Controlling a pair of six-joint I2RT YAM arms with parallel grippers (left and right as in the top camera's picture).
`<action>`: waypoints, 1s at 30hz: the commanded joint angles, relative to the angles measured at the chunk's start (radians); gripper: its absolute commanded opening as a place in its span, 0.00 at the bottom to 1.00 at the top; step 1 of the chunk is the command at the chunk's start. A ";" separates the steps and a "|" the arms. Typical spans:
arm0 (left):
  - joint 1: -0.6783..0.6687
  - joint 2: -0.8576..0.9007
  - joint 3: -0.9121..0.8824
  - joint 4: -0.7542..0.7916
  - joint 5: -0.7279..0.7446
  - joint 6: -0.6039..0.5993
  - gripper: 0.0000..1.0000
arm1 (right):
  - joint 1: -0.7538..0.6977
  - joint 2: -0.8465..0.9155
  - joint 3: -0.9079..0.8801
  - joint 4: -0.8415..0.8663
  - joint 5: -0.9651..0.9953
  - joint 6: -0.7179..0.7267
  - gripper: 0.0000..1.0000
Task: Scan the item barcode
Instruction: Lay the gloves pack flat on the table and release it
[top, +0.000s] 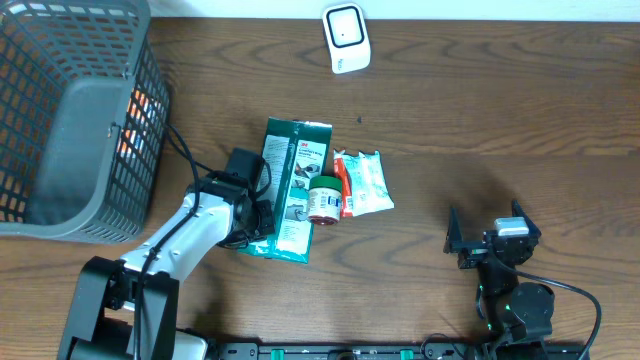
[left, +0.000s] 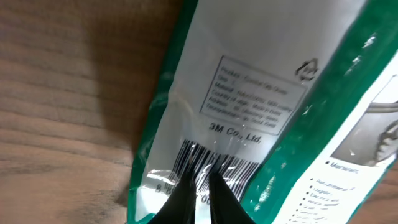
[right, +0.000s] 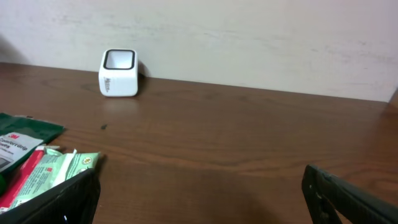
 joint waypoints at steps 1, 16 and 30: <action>-0.002 0.011 -0.023 -0.001 -0.006 0.007 0.11 | 0.004 -0.004 -0.001 -0.004 0.006 -0.002 0.99; 0.021 -0.031 0.564 -0.432 -0.146 0.106 0.59 | 0.004 -0.004 -0.001 -0.004 0.005 -0.002 0.99; 0.354 -0.030 1.084 -0.502 -0.279 0.150 0.85 | 0.004 -0.004 -0.001 -0.004 0.005 -0.002 0.99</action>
